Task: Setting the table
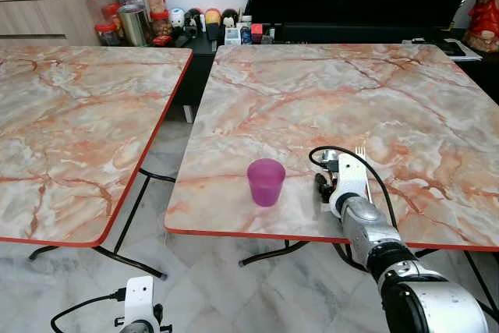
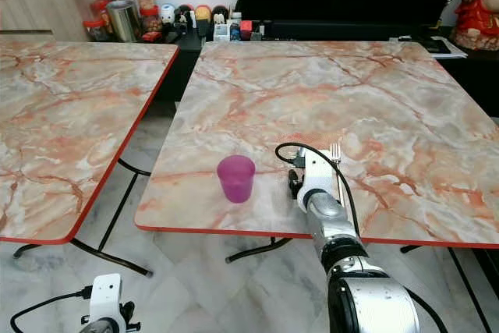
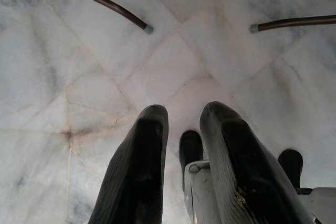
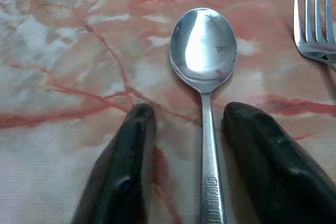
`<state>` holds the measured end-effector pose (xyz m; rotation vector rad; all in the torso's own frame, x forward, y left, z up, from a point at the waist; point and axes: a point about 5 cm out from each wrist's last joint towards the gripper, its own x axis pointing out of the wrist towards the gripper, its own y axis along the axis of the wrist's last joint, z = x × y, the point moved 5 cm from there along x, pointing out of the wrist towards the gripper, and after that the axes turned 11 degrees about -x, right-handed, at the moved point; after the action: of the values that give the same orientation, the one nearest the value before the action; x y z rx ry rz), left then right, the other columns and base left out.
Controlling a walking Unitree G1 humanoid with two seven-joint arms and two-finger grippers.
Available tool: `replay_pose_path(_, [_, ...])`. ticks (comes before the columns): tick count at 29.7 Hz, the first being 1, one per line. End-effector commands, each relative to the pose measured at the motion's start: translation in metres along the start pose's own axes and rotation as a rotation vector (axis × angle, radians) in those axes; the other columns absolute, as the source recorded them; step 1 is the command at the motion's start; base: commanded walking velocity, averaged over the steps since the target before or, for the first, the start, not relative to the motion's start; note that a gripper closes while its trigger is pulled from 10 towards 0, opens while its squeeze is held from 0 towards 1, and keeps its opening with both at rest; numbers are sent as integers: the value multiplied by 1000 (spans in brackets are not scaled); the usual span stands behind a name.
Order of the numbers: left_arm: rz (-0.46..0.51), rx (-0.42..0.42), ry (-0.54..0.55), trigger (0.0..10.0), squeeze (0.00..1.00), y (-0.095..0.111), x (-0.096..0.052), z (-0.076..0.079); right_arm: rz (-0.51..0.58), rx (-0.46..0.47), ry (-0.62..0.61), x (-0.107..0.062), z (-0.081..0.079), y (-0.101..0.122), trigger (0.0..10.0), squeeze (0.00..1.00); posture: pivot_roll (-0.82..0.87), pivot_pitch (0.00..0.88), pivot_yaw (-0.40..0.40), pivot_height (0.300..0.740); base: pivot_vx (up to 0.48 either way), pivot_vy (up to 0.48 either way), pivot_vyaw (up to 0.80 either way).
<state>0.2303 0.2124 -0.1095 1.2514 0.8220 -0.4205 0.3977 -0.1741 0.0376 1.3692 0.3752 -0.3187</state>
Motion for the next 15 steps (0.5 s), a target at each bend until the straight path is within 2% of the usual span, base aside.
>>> replay_pose_path(1, [-21, 0, 7, 10000, 0, -5, -1, -3, -15, 1, -4, -1, 2, -5, 0, 0, 33, 0, 10, 740, 0, 0, 0])
replay_pose_path(15, [-34, -4, 18, 10000, 0, -10, -2, -7, -13, 0, -6, -1, 3, -7, 0, 0, 36, 0, 9, 740, 0, 0, 0])
